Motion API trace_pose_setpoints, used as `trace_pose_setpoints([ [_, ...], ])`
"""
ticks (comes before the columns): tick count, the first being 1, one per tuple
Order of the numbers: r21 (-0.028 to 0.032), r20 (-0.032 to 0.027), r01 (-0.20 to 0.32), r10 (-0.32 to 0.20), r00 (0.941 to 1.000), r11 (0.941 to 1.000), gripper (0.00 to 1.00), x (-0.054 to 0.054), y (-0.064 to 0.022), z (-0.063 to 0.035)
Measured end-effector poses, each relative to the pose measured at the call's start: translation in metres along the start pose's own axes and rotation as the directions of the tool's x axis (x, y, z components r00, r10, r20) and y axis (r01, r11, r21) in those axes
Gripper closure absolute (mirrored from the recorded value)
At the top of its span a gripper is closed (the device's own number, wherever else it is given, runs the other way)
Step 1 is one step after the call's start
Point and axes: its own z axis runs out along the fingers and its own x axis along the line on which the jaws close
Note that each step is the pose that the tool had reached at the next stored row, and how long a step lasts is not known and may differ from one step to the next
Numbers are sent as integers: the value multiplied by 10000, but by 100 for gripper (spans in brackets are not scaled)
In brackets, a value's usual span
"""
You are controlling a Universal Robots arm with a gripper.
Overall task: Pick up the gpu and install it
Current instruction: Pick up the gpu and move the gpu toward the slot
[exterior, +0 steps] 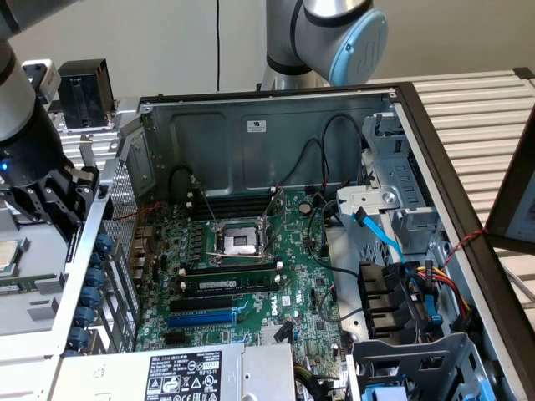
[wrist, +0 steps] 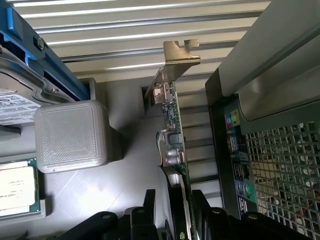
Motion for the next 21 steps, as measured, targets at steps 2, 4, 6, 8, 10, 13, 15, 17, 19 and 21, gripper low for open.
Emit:
trace_pose_setpoints([
  [2, 1, 3, -11, 11, 10000, 10000, 58, 0, 0, 1],
  [4, 1, 4, -14, 14, 10000, 10000, 58, 1, -1, 4],
  [6, 0, 5, -14, 14, 10000, 10000, 58, 1, -2, 10],
  [8, 1, 4, -16, 16, 10000, 10000, 58, 6, -2, 10],
  [10, 0, 5, -16, 16, 10000, 10000, 58, 17, -3, 9],
  [13, 1, 5, -14, 14, 10000, 10000, 58, 27, -5, 7],
  [15, 0, 8, -13, 13, 10000, 10000, 58, 27, -5, 7],
  [17, 0, 10, -13, 13, 10000, 10000, 58, 30, -6, 7],
  [19, 0, 10, -14, 14, 10000, 10000, 58, 38, -7, 7],
  [21, 1, 9, -14, 14, 10000, 10000, 58, 51, -8, 5],
])
